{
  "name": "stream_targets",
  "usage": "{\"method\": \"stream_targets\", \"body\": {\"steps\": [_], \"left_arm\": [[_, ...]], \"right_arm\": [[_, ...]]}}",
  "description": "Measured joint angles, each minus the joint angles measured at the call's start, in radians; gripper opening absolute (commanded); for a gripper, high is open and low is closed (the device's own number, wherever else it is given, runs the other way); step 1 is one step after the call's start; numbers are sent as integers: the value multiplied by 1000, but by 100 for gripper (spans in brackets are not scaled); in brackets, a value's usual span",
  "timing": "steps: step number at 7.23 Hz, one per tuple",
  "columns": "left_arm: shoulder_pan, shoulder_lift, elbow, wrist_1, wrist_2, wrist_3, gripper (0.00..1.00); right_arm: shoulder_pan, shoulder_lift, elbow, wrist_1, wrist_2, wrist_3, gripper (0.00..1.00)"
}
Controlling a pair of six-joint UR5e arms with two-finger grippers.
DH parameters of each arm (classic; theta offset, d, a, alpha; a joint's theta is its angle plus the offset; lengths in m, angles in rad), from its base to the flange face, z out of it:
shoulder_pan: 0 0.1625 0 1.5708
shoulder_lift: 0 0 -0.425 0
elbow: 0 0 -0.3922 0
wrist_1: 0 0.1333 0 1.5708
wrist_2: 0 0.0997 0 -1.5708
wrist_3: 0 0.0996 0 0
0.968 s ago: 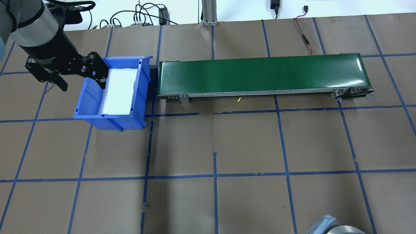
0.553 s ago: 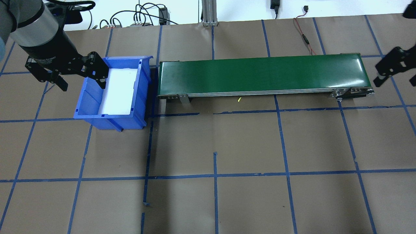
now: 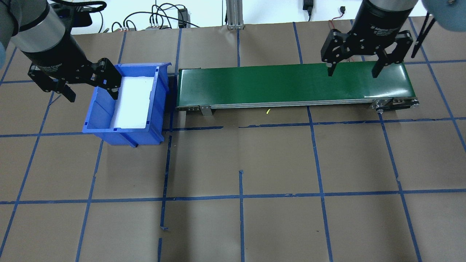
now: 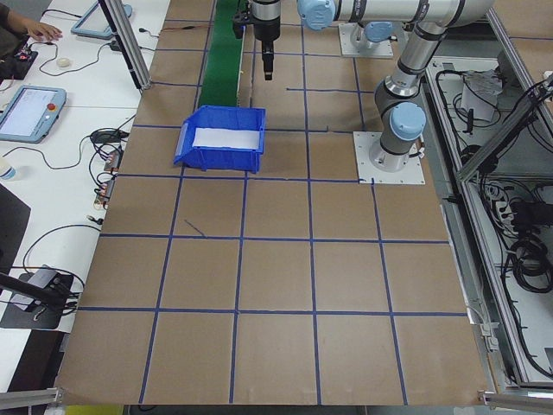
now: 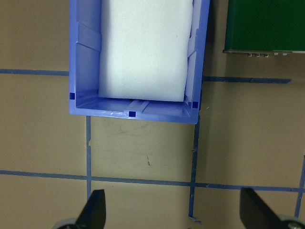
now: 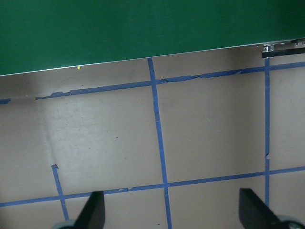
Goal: Move block left to right into plate
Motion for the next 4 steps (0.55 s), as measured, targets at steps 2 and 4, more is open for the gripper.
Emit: {"method": "stream_targets", "body": {"steps": [2, 4], "left_arm": [[5, 1, 1, 0, 1, 0, 100], [7, 1, 1, 0, 2, 0, 100]], "right_arm": [[23, -12, 35, -54, 25, 50, 100], [15, -34, 68, -127, 33, 60, 100]]}}
